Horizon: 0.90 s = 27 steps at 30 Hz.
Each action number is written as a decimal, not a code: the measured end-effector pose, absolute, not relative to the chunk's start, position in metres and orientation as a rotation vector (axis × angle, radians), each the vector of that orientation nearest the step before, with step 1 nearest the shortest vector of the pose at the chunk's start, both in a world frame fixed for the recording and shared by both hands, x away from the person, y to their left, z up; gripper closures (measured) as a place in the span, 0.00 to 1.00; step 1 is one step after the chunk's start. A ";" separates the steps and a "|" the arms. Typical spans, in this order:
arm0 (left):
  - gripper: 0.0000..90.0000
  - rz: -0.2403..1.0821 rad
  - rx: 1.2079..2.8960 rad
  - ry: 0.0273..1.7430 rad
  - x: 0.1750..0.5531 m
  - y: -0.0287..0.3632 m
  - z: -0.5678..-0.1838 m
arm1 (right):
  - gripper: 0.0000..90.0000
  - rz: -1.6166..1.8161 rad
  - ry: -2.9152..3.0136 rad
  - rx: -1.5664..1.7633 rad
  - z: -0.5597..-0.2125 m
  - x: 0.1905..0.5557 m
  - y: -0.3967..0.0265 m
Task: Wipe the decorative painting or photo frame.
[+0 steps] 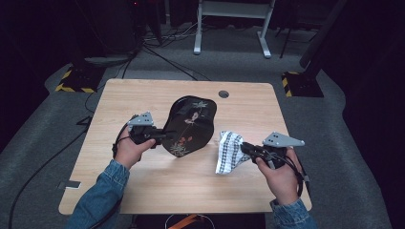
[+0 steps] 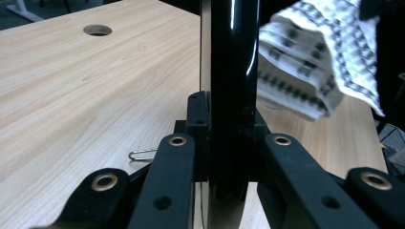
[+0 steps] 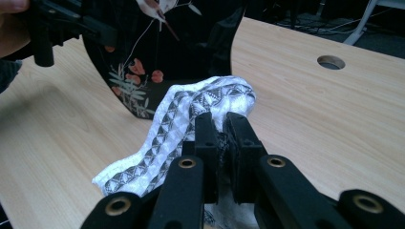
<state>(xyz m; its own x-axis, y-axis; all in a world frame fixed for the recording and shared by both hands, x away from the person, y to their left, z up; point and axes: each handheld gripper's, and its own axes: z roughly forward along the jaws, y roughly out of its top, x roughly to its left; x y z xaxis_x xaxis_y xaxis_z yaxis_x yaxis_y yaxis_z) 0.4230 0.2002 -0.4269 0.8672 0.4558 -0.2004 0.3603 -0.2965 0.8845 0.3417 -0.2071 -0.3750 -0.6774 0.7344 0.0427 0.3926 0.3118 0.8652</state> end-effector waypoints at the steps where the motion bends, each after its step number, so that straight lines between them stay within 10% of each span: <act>1: 0.89 0.104 1.913 0.606 0.422 0.200 -0.427 | 0.94 1.312 2.225 1.007 -0.375 0.342 -0.207; 27: 0.89 0.096 1.930 0.586 0.408 0.204 -0.426 | 0.94 1.320 2.233 0.977 -0.362 0.397 -0.146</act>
<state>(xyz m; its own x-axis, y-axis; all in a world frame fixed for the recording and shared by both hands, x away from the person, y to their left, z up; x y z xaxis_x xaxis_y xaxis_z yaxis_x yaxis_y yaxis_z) 0.4080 0.2040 -0.4265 0.8760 0.4406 -0.1963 0.3548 -0.3129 0.8810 0.3968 -0.1456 -0.3622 -0.6924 0.7208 0.0329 0.3764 0.3219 0.8687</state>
